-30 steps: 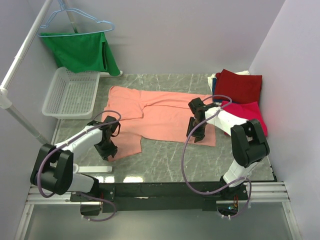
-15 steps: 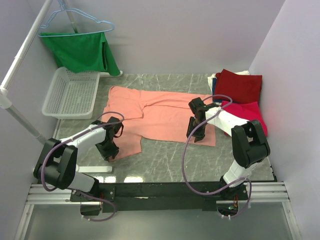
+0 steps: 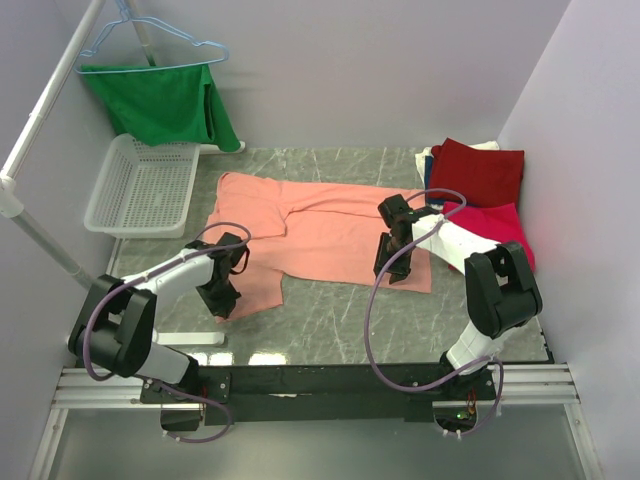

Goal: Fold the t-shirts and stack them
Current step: Fold the tshirt

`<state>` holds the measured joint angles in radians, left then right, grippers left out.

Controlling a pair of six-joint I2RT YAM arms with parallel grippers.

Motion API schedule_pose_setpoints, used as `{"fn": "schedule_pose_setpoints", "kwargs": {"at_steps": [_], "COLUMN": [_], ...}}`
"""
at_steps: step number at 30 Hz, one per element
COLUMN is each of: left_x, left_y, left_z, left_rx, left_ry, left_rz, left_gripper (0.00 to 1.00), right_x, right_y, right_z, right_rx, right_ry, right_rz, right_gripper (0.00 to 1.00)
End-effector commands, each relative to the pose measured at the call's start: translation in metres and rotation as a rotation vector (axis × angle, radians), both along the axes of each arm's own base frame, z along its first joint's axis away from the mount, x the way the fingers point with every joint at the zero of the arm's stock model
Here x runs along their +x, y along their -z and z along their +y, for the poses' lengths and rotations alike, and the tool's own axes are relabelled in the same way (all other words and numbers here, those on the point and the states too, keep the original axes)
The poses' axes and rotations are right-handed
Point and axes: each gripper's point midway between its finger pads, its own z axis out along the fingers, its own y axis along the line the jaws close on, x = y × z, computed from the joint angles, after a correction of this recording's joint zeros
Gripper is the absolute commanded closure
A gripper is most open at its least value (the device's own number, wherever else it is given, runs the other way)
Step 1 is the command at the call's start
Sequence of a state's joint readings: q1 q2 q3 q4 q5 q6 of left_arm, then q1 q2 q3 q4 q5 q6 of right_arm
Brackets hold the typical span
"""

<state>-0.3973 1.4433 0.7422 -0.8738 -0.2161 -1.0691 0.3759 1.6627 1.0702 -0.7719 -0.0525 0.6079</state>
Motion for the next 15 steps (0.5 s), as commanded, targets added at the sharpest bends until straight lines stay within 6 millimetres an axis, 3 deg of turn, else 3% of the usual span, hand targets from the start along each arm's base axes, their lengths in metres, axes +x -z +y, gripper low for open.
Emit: {"fn": "schedule_pose_setpoints", "kwargs": {"at_steps": [1,7,11,15], "left_x": [-0.016,-0.005,0.017,0.026], "left_y": [0.02,-0.001,-0.042,-0.079], "left_z": [0.008,0.01,0.003,0.003], "left_rx": [0.042,0.084,0.072,0.067], "left_ry": [-0.023,-0.031,-0.037,-0.057], "left_rz": [0.049,-0.014,-0.129,-0.209], "left_gripper": [0.99,0.99,0.99,0.99], "right_x": [0.0,0.001,0.0,-0.002], "right_y": [-0.011,-0.011,-0.015,-0.015], "right_z": [-0.005,-0.007,-0.013,-0.035], "right_rx": [-0.002,-0.009,-0.03,-0.093], "right_ry": [0.003,0.004,0.027,0.099], "right_rz": [-0.036,-0.037,-0.057,-0.079], "right_gripper": [0.54,0.55,0.55,0.52]}}
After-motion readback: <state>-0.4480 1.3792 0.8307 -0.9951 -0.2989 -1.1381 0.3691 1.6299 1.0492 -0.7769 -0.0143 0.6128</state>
